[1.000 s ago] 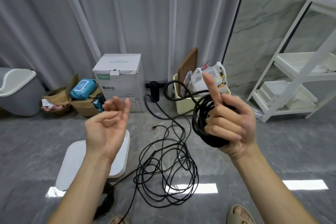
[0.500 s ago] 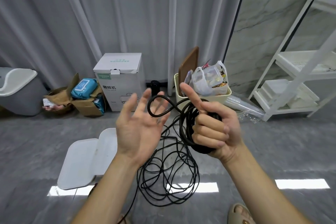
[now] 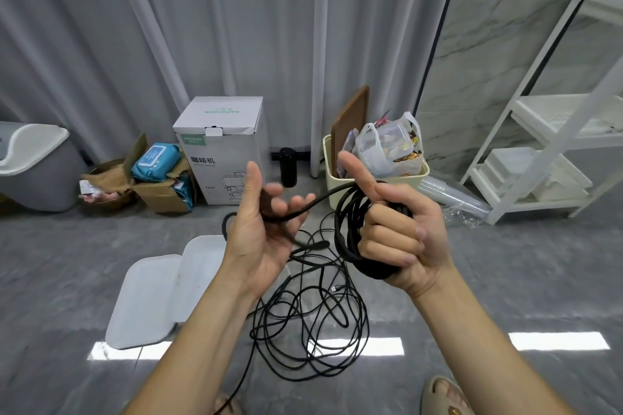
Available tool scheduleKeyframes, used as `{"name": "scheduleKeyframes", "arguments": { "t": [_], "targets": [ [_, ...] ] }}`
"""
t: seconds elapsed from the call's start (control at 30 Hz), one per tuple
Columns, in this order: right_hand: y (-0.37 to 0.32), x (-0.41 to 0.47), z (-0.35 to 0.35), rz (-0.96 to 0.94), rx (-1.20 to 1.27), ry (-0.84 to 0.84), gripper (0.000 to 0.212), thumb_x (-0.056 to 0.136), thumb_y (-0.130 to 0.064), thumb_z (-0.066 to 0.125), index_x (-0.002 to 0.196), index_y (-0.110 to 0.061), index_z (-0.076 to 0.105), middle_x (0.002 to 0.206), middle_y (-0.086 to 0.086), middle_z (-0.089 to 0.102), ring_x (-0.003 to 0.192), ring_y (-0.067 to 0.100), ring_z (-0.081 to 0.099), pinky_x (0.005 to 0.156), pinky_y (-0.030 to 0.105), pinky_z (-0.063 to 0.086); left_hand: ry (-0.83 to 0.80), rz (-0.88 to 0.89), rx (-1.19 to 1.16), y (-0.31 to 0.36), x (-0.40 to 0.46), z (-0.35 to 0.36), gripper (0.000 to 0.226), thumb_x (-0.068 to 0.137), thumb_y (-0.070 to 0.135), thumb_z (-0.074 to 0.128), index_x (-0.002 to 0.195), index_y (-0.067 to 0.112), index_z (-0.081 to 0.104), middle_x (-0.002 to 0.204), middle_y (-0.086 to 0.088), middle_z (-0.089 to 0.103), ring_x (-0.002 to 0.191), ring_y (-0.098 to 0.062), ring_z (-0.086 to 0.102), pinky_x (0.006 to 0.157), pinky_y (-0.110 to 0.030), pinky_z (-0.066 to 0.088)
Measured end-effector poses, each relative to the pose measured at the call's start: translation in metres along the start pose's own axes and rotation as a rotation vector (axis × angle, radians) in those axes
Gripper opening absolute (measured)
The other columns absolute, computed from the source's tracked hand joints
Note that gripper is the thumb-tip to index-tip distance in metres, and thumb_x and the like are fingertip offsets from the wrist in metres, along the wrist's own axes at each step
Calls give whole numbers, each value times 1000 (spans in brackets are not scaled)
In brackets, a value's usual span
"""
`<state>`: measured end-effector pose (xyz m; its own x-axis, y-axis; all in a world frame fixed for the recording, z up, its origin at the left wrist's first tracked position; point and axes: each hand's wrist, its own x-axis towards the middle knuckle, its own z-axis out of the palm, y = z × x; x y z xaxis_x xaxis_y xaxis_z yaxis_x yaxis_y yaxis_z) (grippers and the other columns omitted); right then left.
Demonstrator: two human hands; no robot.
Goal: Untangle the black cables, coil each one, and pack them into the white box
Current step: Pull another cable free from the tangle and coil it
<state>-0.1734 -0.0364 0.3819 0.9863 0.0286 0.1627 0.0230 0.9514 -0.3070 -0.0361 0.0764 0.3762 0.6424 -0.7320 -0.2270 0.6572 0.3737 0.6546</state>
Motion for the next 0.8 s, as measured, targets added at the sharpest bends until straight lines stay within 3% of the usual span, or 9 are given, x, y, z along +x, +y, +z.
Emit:
{"name": "scheduleKeyframes", "arguments": {
  "t": [0.1,0.23,0.33,0.43,0.57,0.63,0.7,0.8],
  "targets": [
    [0,0,0,-7,-24,12,52,99,-7,28,151,-5,31,46,3,36,34,8,22,43,26,38,-90,-42,64,2,-3,-2,49,81,45,63,42,21,44,31,3,30,42,-8,49,103,-47,46],
    [0,1,3,-14,-52,7,52,99,-7,27,152,-6,29,46,2,36,34,7,20,42,24,37,-183,-51,109,1,-1,-8,36,74,-1,67,53,17,43,37,2,27,51,-9,40,89,-52,55],
    [-2,0,4,-12,-56,-7,52,99,-7,26,151,-7,30,46,2,36,34,7,21,42,24,36,-173,-41,186,2,1,-10,31,77,-12,58,73,16,44,51,2,32,55,-10,38,85,-51,57],
    [-3,-1,4,-6,-77,-13,52,98,-7,28,151,-7,32,46,2,36,33,7,20,41,24,35,-96,8,379,3,5,-11,27,90,-11,49,83,13,42,72,-2,44,70,-12,60,70,-35,59],
    [-3,-1,4,-11,-100,-6,53,98,-6,27,151,-7,32,47,2,36,33,6,18,41,24,36,-57,129,838,1,8,-19,30,99,-5,42,99,24,50,98,-1,50,70,-11,57,51,-20,42],
    [-4,-1,6,-39,-105,-17,52,99,-7,27,151,-8,32,47,2,36,33,7,19,41,24,36,-61,274,1027,-2,10,-24,29,102,9,45,102,37,52,102,6,53,70,-2,53,56,-15,42],
    [-7,-3,9,-80,-89,-43,52,99,-8,25,152,-10,29,47,3,36,34,8,21,42,25,37,-75,456,1201,0,12,-29,20,101,23,53,103,43,54,103,14,57,88,6,56,72,-8,42],
    [-14,-7,13,-141,-69,-71,52,100,-8,27,152,-13,25,47,4,36,34,8,22,43,28,39,-118,547,1337,2,14,-35,13,97,36,57,103,47,62,100,19,63,95,3,58,77,-14,44]
  ]
}}
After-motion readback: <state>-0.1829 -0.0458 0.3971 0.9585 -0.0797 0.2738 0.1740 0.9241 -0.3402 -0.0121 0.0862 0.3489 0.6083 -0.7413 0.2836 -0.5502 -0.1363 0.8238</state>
